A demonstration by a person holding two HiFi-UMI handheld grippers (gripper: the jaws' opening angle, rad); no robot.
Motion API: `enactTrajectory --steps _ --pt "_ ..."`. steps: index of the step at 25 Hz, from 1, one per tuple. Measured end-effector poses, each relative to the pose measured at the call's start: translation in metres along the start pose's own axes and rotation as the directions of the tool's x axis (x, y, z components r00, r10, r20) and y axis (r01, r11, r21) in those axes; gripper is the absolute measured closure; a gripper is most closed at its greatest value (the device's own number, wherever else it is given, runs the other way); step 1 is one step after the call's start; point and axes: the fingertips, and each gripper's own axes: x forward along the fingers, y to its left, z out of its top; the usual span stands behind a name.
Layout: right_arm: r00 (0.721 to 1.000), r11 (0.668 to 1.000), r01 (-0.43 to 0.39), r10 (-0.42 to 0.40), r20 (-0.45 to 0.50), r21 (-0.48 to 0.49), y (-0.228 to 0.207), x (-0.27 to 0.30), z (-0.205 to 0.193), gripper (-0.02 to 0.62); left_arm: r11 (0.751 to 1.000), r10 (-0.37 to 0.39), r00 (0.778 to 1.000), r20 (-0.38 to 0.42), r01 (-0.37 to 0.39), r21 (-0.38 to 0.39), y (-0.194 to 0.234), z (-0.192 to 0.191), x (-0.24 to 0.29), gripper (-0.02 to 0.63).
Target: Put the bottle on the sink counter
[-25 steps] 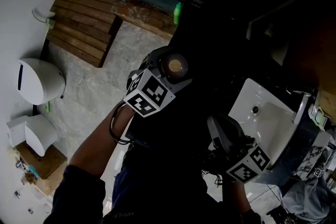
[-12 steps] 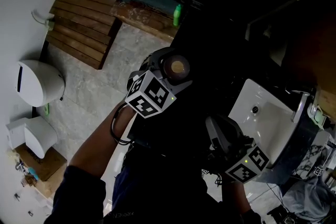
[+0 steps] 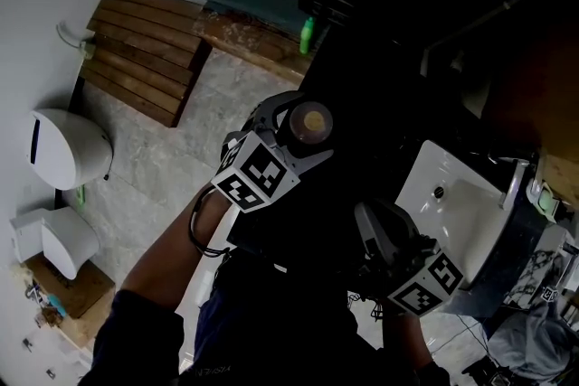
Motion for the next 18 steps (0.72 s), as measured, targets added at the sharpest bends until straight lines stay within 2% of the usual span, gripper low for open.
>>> enactTrajectory --steps 11,18 --pt "0.998 1.000 -0.013 0.014 0.068 -0.014 0.036 0.012 0.028 0.569 0.997 0.036 0.996 0.085 -0.030 -0.067 -0.002 0.017 -0.052 0.201" --pt "0.999 0.997 0.001 0.003 0.051 -0.076 0.045 0.009 0.026 0.569 0.995 0.043 0.991 0.123 -0.032 -0.091 -0.017 0.024 -0.079 0.223"
